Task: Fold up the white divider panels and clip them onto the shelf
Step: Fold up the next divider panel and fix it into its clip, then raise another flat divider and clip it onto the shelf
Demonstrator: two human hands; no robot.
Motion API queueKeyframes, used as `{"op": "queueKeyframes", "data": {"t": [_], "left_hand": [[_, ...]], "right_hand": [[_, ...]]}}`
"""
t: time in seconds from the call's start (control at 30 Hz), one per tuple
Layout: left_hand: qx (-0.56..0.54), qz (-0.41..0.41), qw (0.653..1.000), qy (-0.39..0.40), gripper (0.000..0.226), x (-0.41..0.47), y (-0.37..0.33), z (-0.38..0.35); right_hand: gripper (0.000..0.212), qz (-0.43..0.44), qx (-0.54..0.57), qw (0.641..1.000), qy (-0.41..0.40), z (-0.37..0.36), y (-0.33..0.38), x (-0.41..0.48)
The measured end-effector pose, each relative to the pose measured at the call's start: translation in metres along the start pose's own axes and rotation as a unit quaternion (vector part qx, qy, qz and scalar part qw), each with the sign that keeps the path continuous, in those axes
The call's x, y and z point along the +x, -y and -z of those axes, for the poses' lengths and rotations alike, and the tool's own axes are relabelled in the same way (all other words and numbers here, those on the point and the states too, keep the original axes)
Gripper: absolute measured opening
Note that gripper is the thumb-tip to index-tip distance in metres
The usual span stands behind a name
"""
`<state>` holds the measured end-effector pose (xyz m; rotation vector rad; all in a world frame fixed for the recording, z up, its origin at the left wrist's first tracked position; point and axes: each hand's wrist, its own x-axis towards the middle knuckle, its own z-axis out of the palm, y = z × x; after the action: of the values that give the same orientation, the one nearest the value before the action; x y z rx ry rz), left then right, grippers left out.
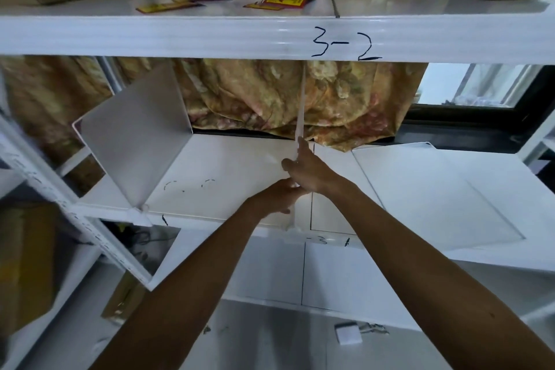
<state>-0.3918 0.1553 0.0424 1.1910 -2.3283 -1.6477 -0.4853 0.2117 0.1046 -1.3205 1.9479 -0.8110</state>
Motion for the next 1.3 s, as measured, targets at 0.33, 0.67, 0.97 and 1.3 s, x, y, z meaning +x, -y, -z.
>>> {"op": "queueKeyframes", "data": {"t": [0.33,0.67,0.97,1.3], "left_hand": [[-0.069,0.093,0.993,-0.010,0.047,-0.022,0.030,-0.016],[-0.045,0.031,0.998,0.015,0.039,-0.065,0.039,-0.035],[-0.024,-0.054,0.998,0.023,0.041,-0.084,0.032,-0.098],[0.008,-0.081,0.996,0.029,0.036,-0.070,0.002,-0.159]], "right_hand": [[0.089,0.041,-0.101,0.994,0.015,-0.026,-0.048,-0.037],[0.076,0.020,-0.138,0.990,-0.004,-0.039,-0.058,-0.093],[0.066,-0.044,-0.080,0.991,-0.096,-0.024,-0.104,-0.165],[0.072,-0.120,0.019,0.981,-0.151,0.026,-0.173,-0.217]]}}
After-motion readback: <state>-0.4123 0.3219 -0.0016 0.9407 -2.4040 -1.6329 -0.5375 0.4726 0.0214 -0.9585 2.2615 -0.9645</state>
